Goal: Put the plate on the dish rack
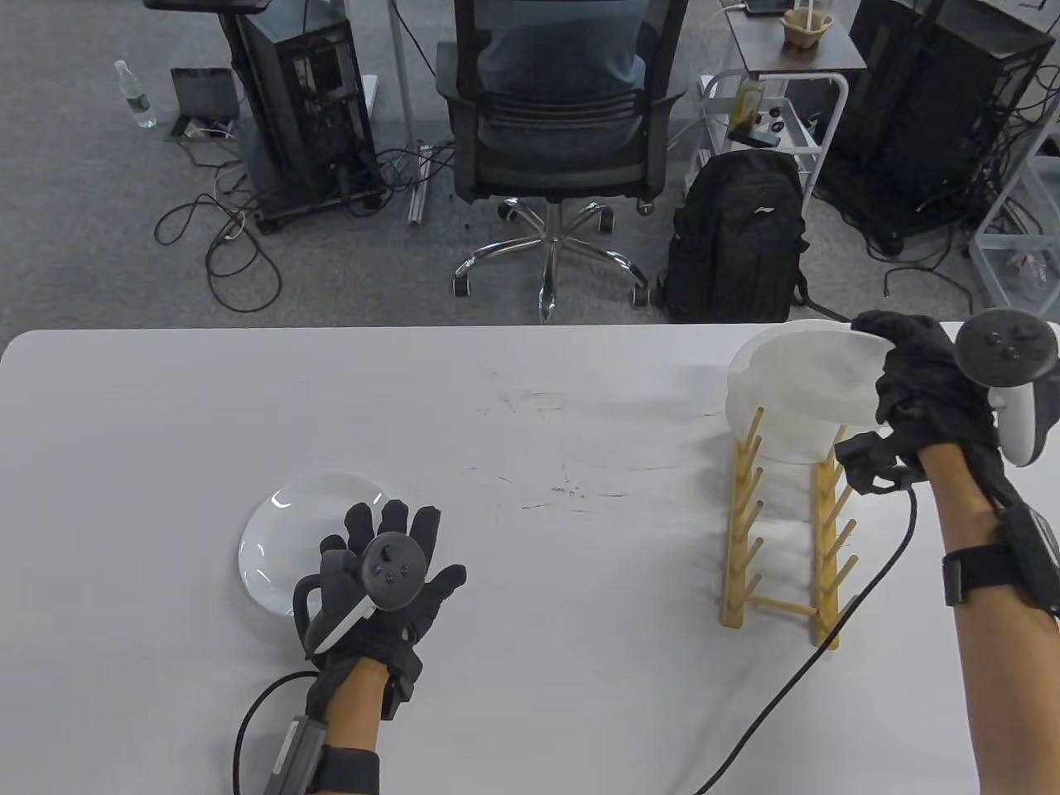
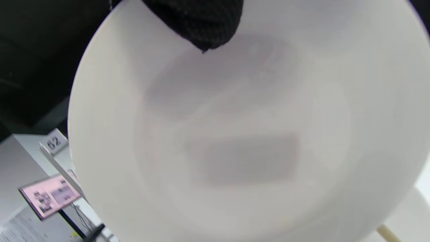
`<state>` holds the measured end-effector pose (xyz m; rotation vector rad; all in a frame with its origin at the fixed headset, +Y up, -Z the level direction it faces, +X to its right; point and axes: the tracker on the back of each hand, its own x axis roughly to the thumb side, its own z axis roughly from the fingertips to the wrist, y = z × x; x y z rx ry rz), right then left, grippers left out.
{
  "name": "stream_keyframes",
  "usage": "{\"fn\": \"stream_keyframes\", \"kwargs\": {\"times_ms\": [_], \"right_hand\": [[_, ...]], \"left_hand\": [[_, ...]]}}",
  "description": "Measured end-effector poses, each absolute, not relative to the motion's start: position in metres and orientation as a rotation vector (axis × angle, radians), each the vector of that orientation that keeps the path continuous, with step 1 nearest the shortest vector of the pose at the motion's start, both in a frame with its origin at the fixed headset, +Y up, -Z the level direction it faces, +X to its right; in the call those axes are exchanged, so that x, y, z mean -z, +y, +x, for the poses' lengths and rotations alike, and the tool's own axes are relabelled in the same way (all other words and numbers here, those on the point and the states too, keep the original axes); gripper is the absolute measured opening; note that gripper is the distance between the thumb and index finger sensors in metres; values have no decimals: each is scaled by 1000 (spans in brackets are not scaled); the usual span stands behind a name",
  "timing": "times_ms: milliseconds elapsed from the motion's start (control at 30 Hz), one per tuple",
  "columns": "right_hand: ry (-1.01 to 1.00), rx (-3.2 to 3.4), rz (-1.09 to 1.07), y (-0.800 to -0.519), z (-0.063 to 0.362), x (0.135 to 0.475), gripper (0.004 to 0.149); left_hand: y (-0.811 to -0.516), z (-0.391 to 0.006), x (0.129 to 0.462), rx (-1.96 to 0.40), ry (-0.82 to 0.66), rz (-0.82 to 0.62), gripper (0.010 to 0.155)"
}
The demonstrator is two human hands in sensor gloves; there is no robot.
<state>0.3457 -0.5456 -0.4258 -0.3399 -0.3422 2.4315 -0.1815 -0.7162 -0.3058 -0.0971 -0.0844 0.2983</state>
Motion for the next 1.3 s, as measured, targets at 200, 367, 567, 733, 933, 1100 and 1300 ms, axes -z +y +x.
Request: {"fn": "stream_keyframes", "kwargs": {"times_ms": [200,367,567,733,933,1100,1300], "right_hand": [[-216,-2591,-359,-590,335,449,46],[-119,-2652,-393,-615,328,467,42],[-93,-2711,-445,-620,324,473,42],[-235,-2695,-382,-593,319,452,49],[-293,-2760,-253,-569,298,399,63],[-364,-2662,-148,-577,273,348,69],[-339,-2551,-22,-617,245,313,74]], "left_hand": [[-717,-182,306,-304,-75,-114,80],[-717,-183,306,-303,-65,-124,80],[-719,-185,305,-336,-55,-144,80],[-718,-184,304,-350,-59,-150,79],[-720,-182,304,-368,-66,-151,77],[-720,-182,304,-382,-65,-157,74],[-719,-180,301,-417,-87,-157,72]]}}
